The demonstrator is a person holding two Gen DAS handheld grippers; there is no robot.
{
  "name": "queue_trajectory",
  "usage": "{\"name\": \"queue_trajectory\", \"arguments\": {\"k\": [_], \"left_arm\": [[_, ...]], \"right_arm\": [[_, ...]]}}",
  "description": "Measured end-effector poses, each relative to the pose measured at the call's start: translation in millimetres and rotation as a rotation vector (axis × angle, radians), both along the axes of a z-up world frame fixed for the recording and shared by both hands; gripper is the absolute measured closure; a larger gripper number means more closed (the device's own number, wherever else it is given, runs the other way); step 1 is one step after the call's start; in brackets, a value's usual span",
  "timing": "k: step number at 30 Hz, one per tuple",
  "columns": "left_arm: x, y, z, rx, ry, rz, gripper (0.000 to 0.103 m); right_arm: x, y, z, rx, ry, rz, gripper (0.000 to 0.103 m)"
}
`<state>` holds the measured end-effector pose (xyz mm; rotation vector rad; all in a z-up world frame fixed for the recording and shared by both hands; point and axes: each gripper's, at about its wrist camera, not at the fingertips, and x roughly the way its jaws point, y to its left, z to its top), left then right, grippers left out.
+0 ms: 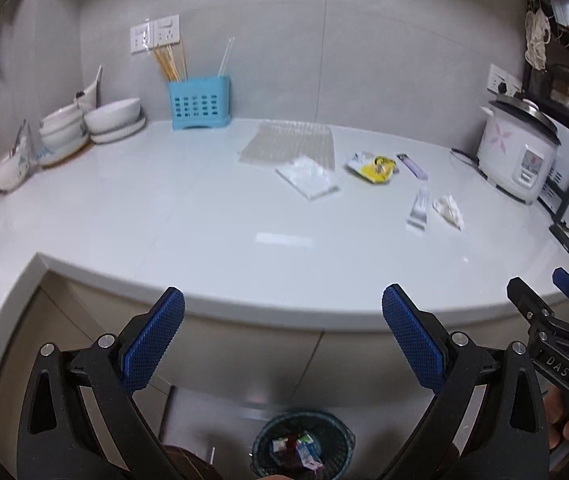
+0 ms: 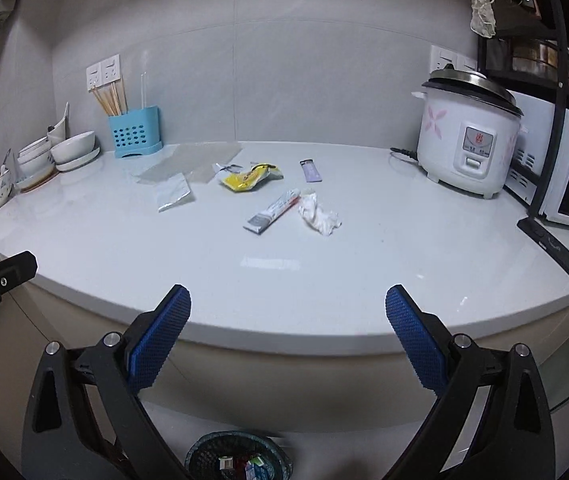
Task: Collect trash
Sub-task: 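Raise both open tools back up toward the counter, then reach the right tool to the white tissue while the left tool reaches the clear plastic bag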
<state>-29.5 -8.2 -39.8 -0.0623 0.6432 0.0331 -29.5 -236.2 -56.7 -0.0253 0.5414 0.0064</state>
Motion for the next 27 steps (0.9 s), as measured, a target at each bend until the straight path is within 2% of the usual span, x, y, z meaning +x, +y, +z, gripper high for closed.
{"name": "queue_trajectory", "arguments": {"k": [4,10,20,27], "left_arm": [[43,-3,21,-0.018,0.028,-0.003,0.006],[110,-6,27,-0.007,0.074,0.019,0.006],[208,-25,4,0.015,0.162,0.018,0.006],[268,-30,-18,0.005,0.227,0.034,0.006]], "right_arm": [[36,-7,14,-0.016,0.010,-0.021,0.009],[101,-13,16,-0.023,0.084,-0.038,0.009],[182,-24,-6,-0.014,0.204,-0.057,0.014],[217,-43,-24,0.021,0.277,-0.070,0.026]]}}
